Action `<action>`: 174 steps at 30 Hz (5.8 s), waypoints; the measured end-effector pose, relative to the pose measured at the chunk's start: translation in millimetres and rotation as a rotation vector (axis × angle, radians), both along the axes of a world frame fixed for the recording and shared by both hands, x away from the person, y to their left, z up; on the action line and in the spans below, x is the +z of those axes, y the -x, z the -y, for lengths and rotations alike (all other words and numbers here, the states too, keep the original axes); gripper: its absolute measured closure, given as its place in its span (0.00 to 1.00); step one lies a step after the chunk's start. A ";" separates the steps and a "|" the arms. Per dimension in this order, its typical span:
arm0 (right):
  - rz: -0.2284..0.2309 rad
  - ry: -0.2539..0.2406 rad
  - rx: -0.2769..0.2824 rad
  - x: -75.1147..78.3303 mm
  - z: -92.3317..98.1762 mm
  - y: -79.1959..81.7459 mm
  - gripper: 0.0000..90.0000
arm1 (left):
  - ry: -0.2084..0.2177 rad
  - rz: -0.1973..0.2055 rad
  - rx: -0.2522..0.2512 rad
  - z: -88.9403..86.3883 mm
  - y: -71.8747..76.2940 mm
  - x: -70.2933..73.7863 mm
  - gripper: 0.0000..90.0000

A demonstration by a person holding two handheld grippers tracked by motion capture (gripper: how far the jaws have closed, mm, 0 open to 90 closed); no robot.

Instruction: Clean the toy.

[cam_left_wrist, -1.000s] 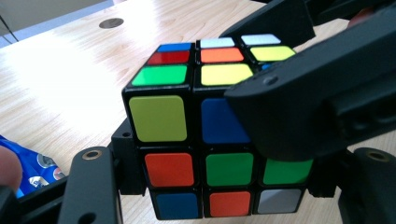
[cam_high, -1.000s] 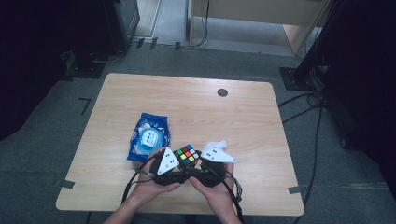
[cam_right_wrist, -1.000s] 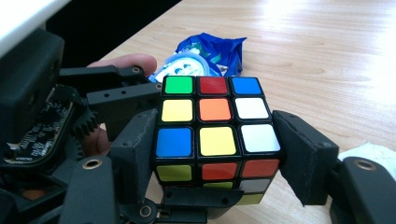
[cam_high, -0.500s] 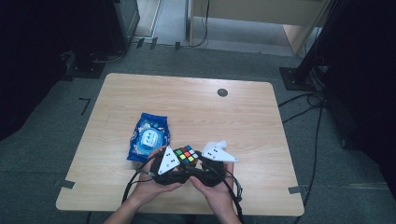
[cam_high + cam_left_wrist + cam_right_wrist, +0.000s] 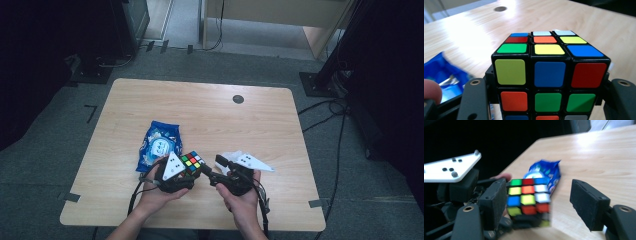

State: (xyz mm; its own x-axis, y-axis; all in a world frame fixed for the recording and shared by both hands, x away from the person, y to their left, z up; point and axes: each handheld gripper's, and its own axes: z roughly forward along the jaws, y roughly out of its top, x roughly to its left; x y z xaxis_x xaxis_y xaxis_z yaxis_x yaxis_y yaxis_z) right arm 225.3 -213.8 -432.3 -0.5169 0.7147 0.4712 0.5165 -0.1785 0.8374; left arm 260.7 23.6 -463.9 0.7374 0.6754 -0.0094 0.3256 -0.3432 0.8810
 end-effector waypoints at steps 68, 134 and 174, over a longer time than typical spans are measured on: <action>-0.226 -0.221 -0.023 -28.3 -12.4 -15.7 0.23 | -0.007 0.138 -0.052 22.2 24.3 0.9 0.38; -0.061 0.396 -0.051 -67.7 47.5 -38.7 1.00 | -0.018 0.026 0.020 -1.5 3.5 0.5 0.38; 0.164 0.018 0.170 5.3 -17.1 7.0 1.00 | -0.031 0.100 -0.120 26.2 26.9 -4.3 0.38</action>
State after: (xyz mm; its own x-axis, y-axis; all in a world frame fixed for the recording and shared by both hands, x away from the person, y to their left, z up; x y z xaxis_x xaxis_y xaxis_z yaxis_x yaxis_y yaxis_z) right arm 218.3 -196.6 -427.0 -0.6991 0.6182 0.3593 0.3951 -0.0849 0.9147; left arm 233.8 -2.6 -468.2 0.8090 0.5813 0.0878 0.1919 -0.4022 0.8952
